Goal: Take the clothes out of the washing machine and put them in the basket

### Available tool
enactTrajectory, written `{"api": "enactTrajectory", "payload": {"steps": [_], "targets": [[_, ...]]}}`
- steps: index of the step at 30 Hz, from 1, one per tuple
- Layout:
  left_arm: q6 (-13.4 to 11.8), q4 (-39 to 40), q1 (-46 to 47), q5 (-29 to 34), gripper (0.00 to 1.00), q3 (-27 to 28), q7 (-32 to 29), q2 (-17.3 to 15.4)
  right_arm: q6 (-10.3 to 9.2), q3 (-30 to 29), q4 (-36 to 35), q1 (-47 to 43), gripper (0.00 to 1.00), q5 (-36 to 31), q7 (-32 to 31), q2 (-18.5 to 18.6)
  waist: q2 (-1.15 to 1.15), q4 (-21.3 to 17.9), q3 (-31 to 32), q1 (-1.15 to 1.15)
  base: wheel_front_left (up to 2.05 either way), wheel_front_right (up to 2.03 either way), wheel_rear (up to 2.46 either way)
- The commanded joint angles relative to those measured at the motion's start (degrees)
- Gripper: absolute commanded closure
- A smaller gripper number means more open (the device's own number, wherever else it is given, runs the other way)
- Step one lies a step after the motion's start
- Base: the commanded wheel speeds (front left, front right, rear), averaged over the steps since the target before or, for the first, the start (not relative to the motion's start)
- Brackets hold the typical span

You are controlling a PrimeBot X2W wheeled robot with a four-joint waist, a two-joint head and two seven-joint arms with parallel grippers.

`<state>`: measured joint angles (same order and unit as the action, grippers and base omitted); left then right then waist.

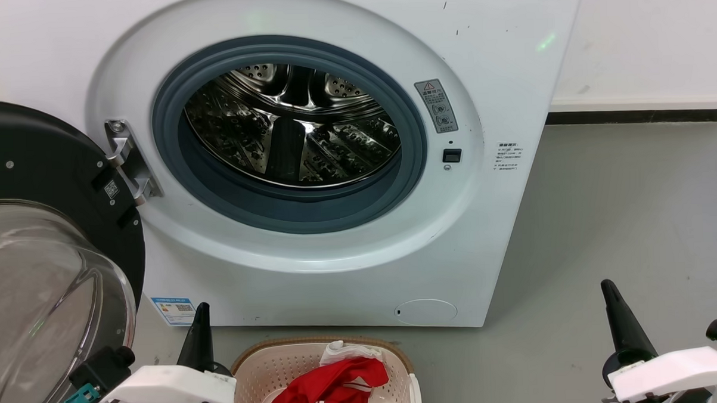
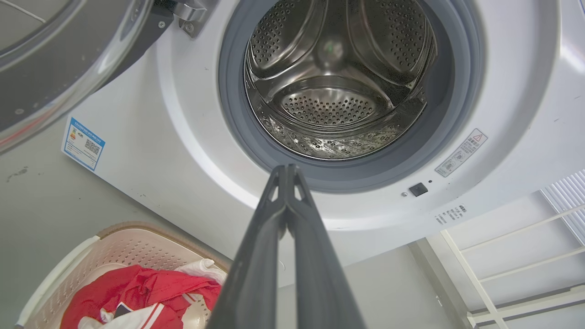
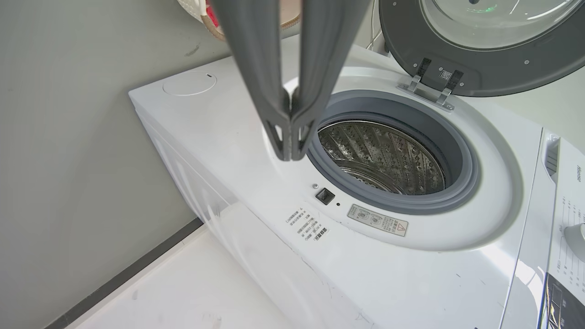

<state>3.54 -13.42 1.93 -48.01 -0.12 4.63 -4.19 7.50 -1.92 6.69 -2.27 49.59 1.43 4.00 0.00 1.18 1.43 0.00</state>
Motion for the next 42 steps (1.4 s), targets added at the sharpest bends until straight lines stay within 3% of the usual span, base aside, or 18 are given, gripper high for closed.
{"api": "enactTrajectory", "payload": {"steps": [1, 42], "targets": [[0.5, 0.5, 1.8, -2.4, 1.0, 0.5, -0.6, 0.1, 0.0, -0.2, -0.1, 1.8, 1.0, 2.6, -0.4, 0.5, 0.0, 0.0, 0.0, 0.0, 0.0, 0.0, 0.0], [2.7, -0.2, 3.6, -28.1, 1.0, 4.4, -7.1, 0.8, 0.0, -1.6, 4.4, 6.1, 1.0, 28.3, -4.0, 0.5, 0.0, -0.6, -0.9, 0.0, 0.0, 0.0, 0.0]]}}
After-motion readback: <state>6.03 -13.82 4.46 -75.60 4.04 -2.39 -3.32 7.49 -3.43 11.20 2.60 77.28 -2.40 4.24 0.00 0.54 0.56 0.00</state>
